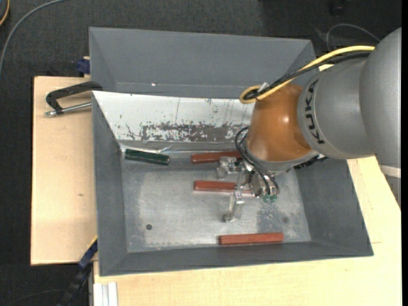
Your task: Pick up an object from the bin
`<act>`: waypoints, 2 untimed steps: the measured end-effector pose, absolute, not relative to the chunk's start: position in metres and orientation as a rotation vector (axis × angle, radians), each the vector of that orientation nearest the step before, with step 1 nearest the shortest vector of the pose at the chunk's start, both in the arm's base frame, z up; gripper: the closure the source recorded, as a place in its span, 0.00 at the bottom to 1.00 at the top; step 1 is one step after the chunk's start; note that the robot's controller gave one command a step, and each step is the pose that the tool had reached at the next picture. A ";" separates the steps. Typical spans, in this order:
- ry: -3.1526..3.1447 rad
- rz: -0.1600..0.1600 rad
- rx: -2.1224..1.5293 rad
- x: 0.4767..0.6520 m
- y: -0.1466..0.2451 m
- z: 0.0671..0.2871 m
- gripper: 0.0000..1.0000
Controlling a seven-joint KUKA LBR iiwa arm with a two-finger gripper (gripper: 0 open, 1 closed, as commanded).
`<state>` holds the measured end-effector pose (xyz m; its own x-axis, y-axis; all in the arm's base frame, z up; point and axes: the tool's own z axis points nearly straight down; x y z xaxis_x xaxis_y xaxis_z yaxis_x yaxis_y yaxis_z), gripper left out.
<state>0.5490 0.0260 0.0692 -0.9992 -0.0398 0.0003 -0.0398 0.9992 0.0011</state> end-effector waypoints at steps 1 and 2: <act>-3.141 -0.002 0.064 0.549 0.026 0.069 1.00; -3.150 -0.002 0.065 0.551 0.027 0.105 1.00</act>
Offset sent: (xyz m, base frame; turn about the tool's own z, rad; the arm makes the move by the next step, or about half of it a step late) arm 0.0000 0.0000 0.0000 0.0000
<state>0.5512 0.0269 0.1050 -0.9991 -0.0412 -0.0090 -0.0412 0.9991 0.0011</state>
